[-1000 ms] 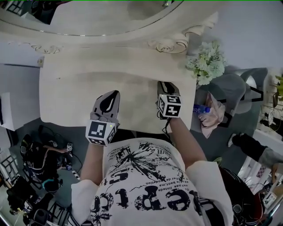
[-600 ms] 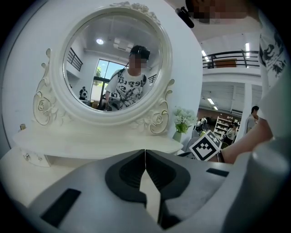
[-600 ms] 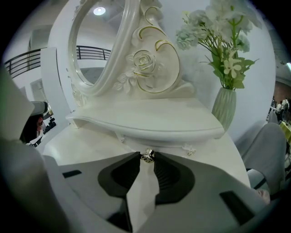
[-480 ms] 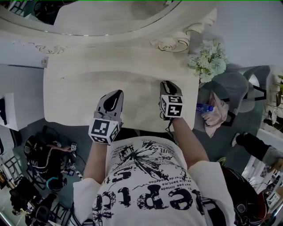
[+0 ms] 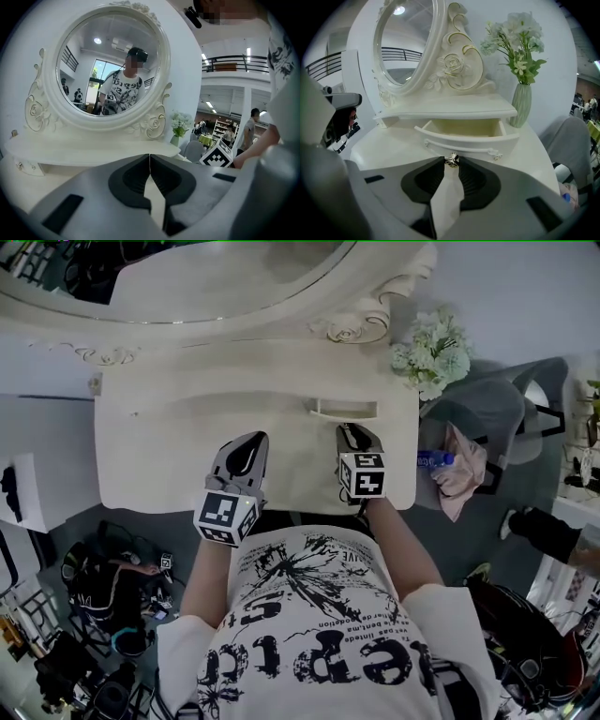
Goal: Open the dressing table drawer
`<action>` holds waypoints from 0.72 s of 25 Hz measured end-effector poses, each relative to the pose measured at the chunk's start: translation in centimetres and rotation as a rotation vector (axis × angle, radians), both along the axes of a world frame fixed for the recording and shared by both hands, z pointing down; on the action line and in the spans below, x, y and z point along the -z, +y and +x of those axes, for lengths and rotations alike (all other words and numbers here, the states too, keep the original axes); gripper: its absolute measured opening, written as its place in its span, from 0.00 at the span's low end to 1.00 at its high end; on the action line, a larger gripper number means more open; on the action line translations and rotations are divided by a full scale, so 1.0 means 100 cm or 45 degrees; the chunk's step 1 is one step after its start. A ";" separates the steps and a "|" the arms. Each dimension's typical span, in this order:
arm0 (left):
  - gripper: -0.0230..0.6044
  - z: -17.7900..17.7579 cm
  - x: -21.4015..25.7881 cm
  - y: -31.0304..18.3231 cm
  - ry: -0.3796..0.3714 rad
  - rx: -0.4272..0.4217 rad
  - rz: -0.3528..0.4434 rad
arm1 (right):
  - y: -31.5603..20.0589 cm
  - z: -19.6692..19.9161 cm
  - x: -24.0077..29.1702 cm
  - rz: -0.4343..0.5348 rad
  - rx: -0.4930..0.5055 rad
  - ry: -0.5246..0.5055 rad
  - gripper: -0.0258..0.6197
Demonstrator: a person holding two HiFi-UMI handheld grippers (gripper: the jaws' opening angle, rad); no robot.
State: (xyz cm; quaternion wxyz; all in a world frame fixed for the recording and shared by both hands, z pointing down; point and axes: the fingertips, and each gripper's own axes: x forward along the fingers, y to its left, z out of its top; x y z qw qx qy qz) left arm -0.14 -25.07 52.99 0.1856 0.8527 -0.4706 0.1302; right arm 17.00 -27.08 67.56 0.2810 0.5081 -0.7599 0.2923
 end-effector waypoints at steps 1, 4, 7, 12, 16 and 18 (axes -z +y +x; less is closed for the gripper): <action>0.07 0.001 0.000 0.001 -0.001 -0.009 0.001 | 0.003 0.000 0.000 -0.007 -0.001 0.000 0.20; 0.07 0.000 0.001 0.004 -0.006 -0.029 0.000 | 0.010 -0.001 0.000 -0.023 -0.005 0.000 0.21; 0.07 0.000 0.001 0.005 -0.007 -0.041 -0.001 | 0.015 0.000 0.000 -0.028 -0.012 0.001 0.20; 0.07 0.002 0.004 0.009 -0.011 -0.068 0.004 | 0.017 0.000 0.000 -0.043 -0.032 0.008 0.21; 0.07 0.002 0.007 0.011 -0.016 -0.087 0.016 | 0.018 0.002 0.004 -0.048 -0.092 0.001 0.22; 0.07 0.002 0.010 0.012 -0.017 -0.094 0.023 | 0.019 0.004 0.013 -0.035 -0.129 -0.010 0.23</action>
